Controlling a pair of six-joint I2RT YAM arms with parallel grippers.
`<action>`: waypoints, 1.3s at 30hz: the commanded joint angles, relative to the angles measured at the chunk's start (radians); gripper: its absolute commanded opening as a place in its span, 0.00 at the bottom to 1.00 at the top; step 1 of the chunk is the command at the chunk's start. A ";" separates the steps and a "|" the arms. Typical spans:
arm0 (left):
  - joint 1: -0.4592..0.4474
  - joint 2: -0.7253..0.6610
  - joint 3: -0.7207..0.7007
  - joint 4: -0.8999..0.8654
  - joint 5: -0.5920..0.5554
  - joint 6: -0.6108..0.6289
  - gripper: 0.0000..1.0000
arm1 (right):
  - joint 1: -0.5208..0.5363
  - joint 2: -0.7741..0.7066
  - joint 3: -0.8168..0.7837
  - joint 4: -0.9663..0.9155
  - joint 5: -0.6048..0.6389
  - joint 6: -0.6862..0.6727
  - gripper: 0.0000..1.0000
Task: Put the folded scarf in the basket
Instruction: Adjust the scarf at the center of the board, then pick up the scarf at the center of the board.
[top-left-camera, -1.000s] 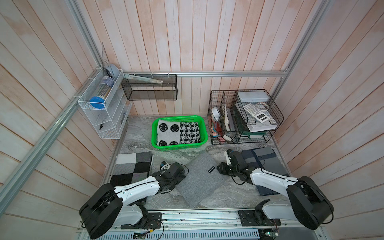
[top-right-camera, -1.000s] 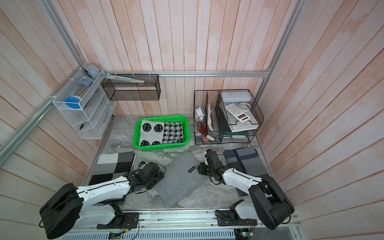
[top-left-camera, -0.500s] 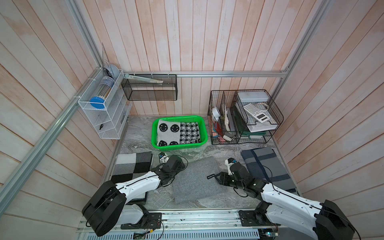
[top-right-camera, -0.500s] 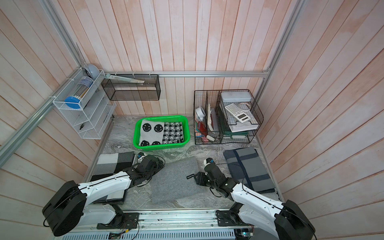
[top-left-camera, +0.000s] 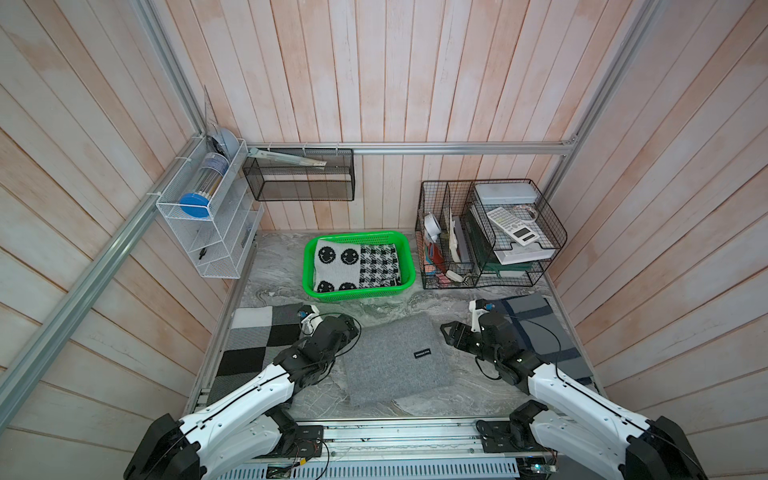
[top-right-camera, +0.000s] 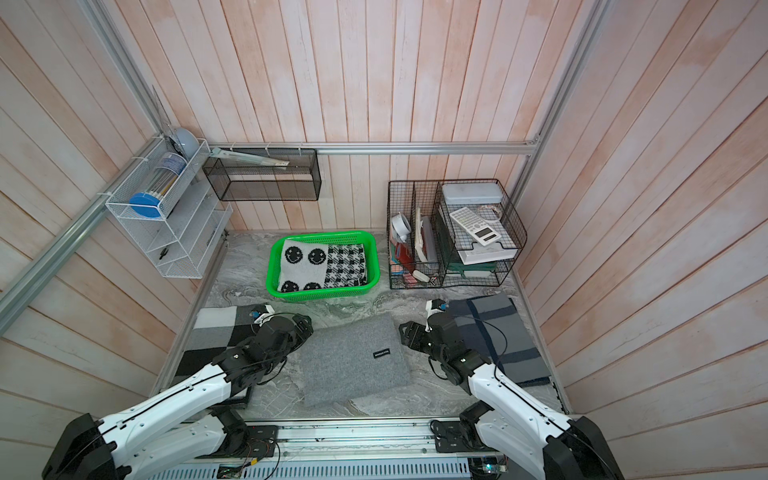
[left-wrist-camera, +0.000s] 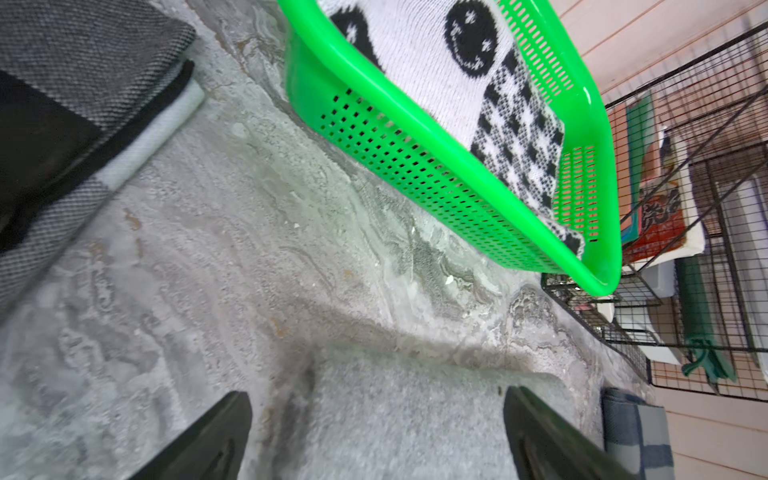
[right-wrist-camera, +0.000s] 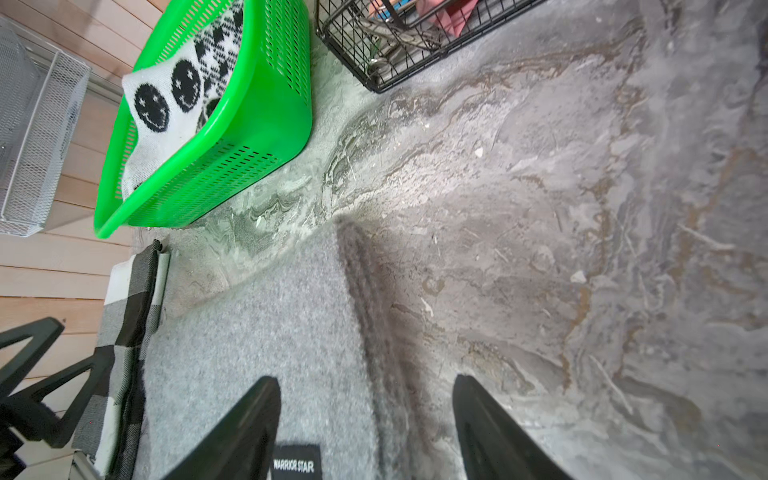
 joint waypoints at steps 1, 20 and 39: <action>0.004 -0.037 -0.032 -0.081 0.033 -0.008 1.00 | -0.010 0.059 0.053 0.051 -0.059 -0.053 0.72; 0.000 -0.029 -0.127 0.026 0.152 -0.055 1.00 | 0.000 0.321 0.058 0.167 -0.201 -0.045 0.24; 0.005 0.119 -0.112 0.216 0.168 0.006 1.00 | 0.042 -0.019 -0.155 -0.007 -0.097 0.125 0.00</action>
